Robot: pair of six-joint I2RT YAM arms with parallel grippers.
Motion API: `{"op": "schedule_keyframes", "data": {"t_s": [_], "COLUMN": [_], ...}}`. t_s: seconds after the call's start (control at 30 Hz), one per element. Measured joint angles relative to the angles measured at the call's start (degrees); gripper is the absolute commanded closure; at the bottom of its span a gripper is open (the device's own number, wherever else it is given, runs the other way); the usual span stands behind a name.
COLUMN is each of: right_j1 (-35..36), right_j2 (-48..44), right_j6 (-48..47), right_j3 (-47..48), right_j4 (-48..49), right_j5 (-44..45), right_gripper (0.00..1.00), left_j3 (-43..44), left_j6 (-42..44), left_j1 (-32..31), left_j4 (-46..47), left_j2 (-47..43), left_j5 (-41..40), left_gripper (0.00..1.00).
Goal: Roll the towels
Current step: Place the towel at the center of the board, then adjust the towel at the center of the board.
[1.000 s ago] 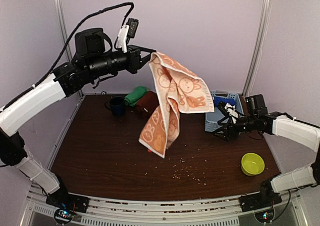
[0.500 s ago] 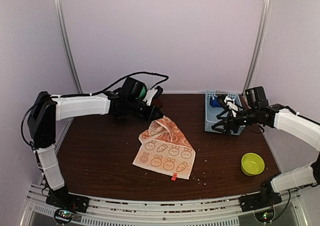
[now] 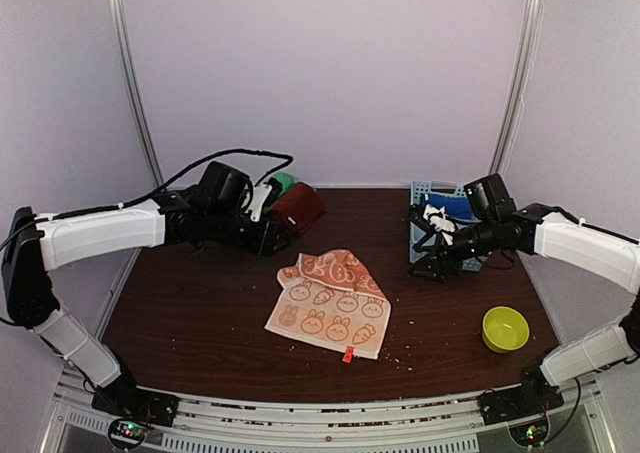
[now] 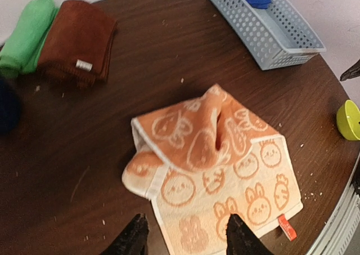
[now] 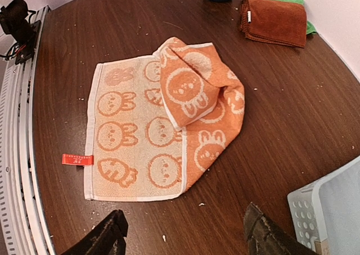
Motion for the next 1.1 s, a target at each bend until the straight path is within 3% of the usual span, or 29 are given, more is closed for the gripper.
{"op": "schedule_keyframes", "data": {"t_s": [0.17, 0.37, 0.63, 0.87, 1.1], "right_j1": [6.0, 12.0, 14.2, 14.5, 15.3], "right_j2": [4.1, 12.8, 25.9, 29.4, 32.1], "right_j6": [0.0, 1.3, 3.4, 5.9, 7.1], "right_j3": [3.1, 11.4, 18.6, 21.6, 22.6], "right_j4": [-0.3, 0.0, 0.1, 0.0, 0.5], "right_j5": [4.7, 10.2, 12.8, 13.3, 12.9], "right_gripper": [0.28, 0.3, 0.31, 0.29, 0.26], "left_j3": [-12.0, -17.4, -17.0, -11.0, -8.0], "left_j6": [-5.5, -9.8, -11.7, -12.2, -13.5], "left_j1": [0.1, 0.1, -0.8, -5.2, -7.8], "left_j4": [-3.7, -7.3, -5.8, -6.4, -9.1], "left_j2": [-4.8, -4.8, -0.5, 9.0, 12.3], "left_j5": [0.1, 3.1, 5.9, 4.5, -0.6], "left_gripper": [0.55, 0.54, 0.57, 0.57, 0.56]}}
